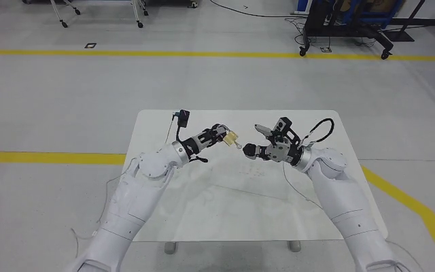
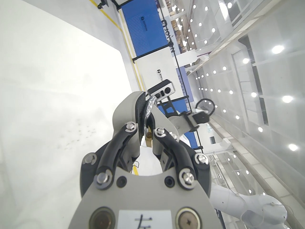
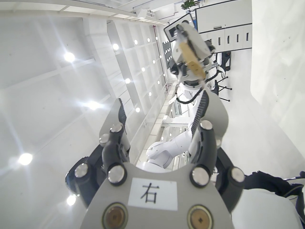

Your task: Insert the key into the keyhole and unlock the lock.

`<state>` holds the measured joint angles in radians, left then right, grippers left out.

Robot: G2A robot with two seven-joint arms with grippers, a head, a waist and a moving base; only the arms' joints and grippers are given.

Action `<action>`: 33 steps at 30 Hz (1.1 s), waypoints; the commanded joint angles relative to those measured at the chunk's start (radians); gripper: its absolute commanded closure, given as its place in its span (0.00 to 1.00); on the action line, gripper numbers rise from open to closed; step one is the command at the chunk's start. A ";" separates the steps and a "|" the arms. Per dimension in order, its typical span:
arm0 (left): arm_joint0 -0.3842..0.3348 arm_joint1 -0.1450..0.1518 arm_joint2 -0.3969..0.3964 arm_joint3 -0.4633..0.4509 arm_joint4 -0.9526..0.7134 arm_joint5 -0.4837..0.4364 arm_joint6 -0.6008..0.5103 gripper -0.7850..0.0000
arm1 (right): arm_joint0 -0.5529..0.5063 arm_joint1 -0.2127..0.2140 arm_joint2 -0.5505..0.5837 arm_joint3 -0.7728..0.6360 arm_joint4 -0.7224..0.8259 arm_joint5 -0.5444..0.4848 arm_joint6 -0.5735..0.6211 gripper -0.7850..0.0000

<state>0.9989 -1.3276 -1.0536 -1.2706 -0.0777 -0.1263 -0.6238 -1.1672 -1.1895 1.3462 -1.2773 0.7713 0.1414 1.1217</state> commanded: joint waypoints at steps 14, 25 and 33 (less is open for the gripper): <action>-0.224 -0.081 0.290 0.228 0.210 0.246 -0.110 1.00 | -0.075 0.025 0.134 -0.052 0.025 -0.017 -0.013 0.00; -0.338 -0.155 0.402 0.399 0.224 0.330 -0.177 0.00 | -0.075 0.025 0.134 -0.052 0.025 -0.017 -0.013 0.00; -0.380 -0.157 0.323 0.458 0.118 0.236 -0.201 0.00 | -0.075 0.025 0.134 -0.052 0.025 -0.017 -0.013 0.00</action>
<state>0.6220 -1.4878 -0.7128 -0.8149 0.0544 0.1171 -0.8263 -1.2419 -1.1642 1.4802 -1.3291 0.7968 0.1243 1.1083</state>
